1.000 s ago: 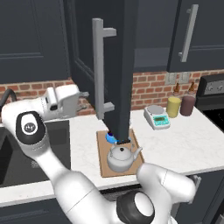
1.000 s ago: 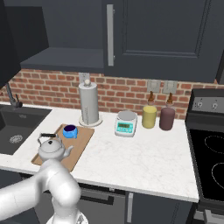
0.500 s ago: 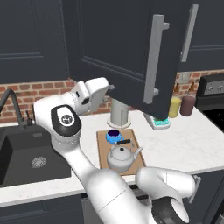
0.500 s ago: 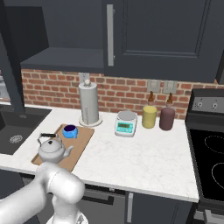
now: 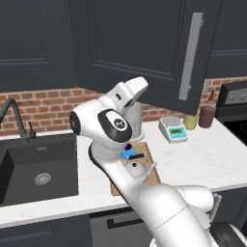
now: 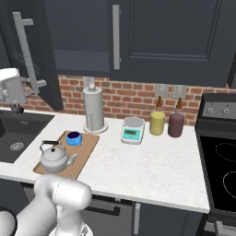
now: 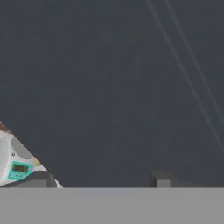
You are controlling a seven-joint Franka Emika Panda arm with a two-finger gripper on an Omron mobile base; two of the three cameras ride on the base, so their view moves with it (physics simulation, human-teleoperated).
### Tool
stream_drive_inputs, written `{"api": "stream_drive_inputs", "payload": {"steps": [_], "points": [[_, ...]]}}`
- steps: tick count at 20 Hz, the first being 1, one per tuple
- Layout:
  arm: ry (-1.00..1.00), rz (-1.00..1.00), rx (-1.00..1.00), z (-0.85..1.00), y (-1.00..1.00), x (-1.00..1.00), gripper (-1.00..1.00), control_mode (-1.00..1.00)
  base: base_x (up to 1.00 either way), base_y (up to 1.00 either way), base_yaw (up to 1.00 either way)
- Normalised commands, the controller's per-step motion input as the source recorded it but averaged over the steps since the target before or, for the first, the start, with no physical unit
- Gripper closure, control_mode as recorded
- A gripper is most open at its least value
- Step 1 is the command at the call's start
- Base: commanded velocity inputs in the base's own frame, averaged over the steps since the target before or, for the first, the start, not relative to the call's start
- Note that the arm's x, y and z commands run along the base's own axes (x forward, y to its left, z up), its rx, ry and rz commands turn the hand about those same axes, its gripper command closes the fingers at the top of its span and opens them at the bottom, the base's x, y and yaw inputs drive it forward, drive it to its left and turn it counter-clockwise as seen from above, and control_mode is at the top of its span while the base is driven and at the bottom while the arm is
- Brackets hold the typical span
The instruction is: Pick the kettle from the counter and place it on the tray. Then pick the mug from the cabinet and place it on the tray. Then close the cabinet doors.
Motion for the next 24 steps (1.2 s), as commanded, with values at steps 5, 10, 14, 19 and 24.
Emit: {"api": "stream_drive_inputs", "payload": {"steps": [5, 10, 14, 19, 24], "points": [[0.0, 0.32, 0.08, 0.12, -0.77, 0.33, -1.0, -1.0, 0.0, 0.0, 0.0], [0.0, 0.36, 0.11, 0.11, -0.73, 0.45, -1.0, -1.0, 0.0, 0.0, 0.0], [0.0, 0.4, 0.12, 0.1, -0.76, 0.5, -1.0, -1.0, 0.0, 0.0, 0.0], [0.0, 0.42, 0.13, 0.11, -0.7, 0.56, -1.0, -1.0, 0.0, 0.0, 0.0], [0.0, 0.46, 0.14, 0.14, -0.63, 0.62, -1.0, -1.0, 0.0, 0.0, 0.0]]}}
